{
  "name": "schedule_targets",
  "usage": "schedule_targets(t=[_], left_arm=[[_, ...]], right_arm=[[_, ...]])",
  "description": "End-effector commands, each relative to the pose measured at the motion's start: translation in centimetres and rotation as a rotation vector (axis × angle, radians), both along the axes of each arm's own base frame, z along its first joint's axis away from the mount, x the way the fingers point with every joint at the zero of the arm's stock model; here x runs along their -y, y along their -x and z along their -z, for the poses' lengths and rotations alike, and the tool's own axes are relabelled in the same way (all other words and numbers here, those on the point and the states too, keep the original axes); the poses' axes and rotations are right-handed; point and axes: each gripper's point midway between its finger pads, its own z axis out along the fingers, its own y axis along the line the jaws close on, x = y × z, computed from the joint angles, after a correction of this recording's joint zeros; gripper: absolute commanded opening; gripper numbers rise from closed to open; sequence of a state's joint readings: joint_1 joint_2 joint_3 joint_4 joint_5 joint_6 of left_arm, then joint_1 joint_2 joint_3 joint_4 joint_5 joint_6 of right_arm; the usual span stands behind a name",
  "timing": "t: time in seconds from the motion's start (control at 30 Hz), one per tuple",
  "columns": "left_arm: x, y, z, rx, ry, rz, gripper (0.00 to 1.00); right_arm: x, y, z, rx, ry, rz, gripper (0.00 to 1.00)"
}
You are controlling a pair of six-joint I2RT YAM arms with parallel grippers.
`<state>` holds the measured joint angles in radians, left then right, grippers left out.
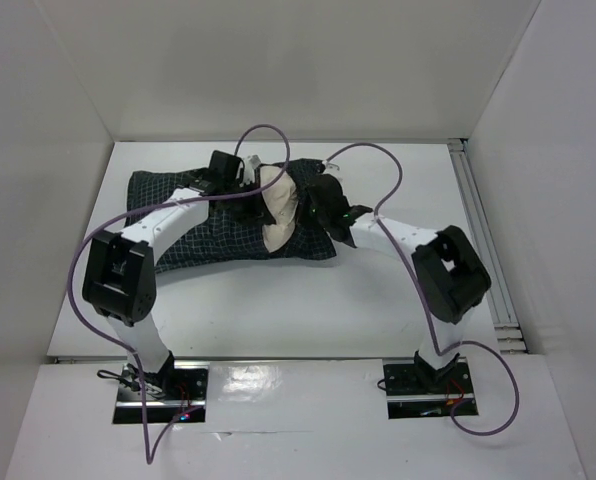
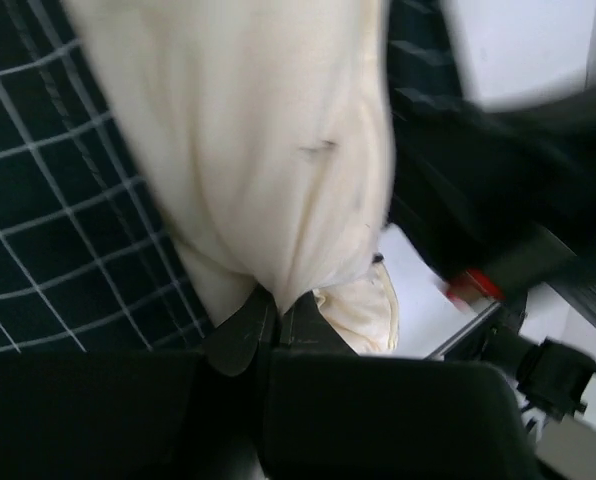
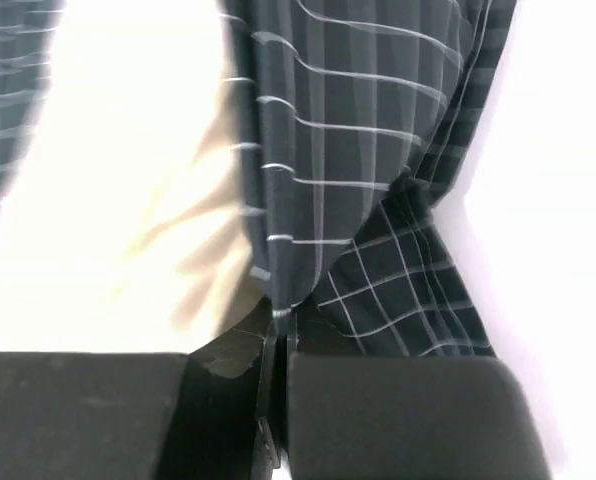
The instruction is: Put the pillow into the pillowcase
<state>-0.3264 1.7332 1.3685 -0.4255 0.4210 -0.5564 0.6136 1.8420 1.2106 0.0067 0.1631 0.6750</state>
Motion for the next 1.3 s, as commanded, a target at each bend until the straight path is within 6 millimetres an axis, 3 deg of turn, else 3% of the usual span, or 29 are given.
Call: schedule_targets(t=[0.0, 0.03, 0.07, 0.13, 0.2, 0.47, 0.57, 0.63, 0.67, 0.73, 0.77, 0.8, 0.83, 0.9, 0.93, 1.0, 1.1, 1.17, 1.2, 1.27], left_arm=[[-2.2, -3.4, 2.3, 0.002, -0.086, -0.177, 0.0], [-2.2, -3.8, 3.7, -0.02, -0.098, -0.192, 0.0], [-2.3, -4.2, 4.4, -0.028, -0.109, -0.197, 0.0], [-2.4, -5.3, 5.0, -0.036, -0.135, -0.214, 0.0], [-2.0, -5.0, 7.4, -0.085, -0.166, -0.204, 0.0], [-1.5, -5.3, 9.8, -0.123, -0.149, -0.253, 0.0], [-0.8, -5.5, 10.1, -0.123, -0.15, -0.242, 0.0], [0.0, -5.0, 10.0, -0.134, -0.127, -0.212, 0.0], [0.8, -4.7, 8.7, -0.132, -0.083, -0.18, 0.0], [1.5, -4.2, 6.8, -0.11, -0.034, -0.132, 0.0], [1.9, -3.3, 6.0, -0.115, -0.011, -0.09, 0.01], [1.9, -2.9, 3.9, -0.084, 0.006, -0.073, 0.08], [1.9, -2.4, 2.9, -0.071, 0.014, -0.052, 0.16], [2.1, -1.4, 1.2, -0.043, 0.012, -0.013, 0.24], [1.9, -1.1, -0.9, -0.002, 0.022, -0.006, 0.28], [2.1, -0.6, -2.9, 0.028, 0.049, 0.019, 0.33], [2.0, 0.0, -5.7, 0.044, 0.112, 0.048, 0.31], [1.0, -0.4, -6.5, 0.048, 0.134, 0.037, 0.17], [0.6, -0.5, -7.0, 0.055, 0.142, 0.03, 0.01], [-1.2, -1.0, -6.7, 0.051, 0.134, -0.007, 0.0]], right_arm=[[1.1, 1.0, -6.2, 0.149, -0.003, -0.054, 0.0], [0.5, 2.1, -6.2, 0.149, -0.019, -0.128, 0.0], [-0.1, 2.7, -8.3, 0.197, -0.058, -0.176, 0.0], [-0.7, 3.8, -9.7, 0.232, -0.093, -0.25, 0.0], [-1.8, 5.3, -11.8, 0.267, -0.155, -0.346, 0.0], [-5.9, 11.6, -17.7, 0.374, -0.334, -0.77, 0.0], [-6.3, 12.4, -18.0, 0.364, -0.333, -0.8, 0.0], [-6.0, 11.5, -16.9, 0.338, -0.303, -0.745, 0.0], [-5.2, 10.1, -16.1, 0.331, -0.25, -0.662, 0.0], [-4.3, 9.4, -14.1, 0.27, -0.186, -0.605, 0.19], [-3.7, 8.8, -13.0, 0.257, -0.135, -0.57, 0.47], [-3.0, 8.4, -12.5, 0.246, -0.11, -0.546, 0.55], [-2.4, 8.4, -12.7, 0.244, -0.096, -0.525, 0.6], [-0.9, 7.9, -12.6, 0.26, -0.052, -0.471, 0.72], [0.1, 7.8, -13.1, 0.26, -0.04, -0.443, 0.72], [1.6, 7.2, -13.3, 0.269, 0.003, -0.38, 0.7], [3.5, 6.7, -13.6, 0.273, 0.025, -0.32, 0.39], [3.9, 6.4, -13.5, 0.258, 0.046, -0.298, 0.23], [3.8, 6.3, -13.4, 0.251, 0.05, -0.298, 0.21], [3.5, 5.8, -13.2, 0.234, 0.057, -0.3, 0.14]])
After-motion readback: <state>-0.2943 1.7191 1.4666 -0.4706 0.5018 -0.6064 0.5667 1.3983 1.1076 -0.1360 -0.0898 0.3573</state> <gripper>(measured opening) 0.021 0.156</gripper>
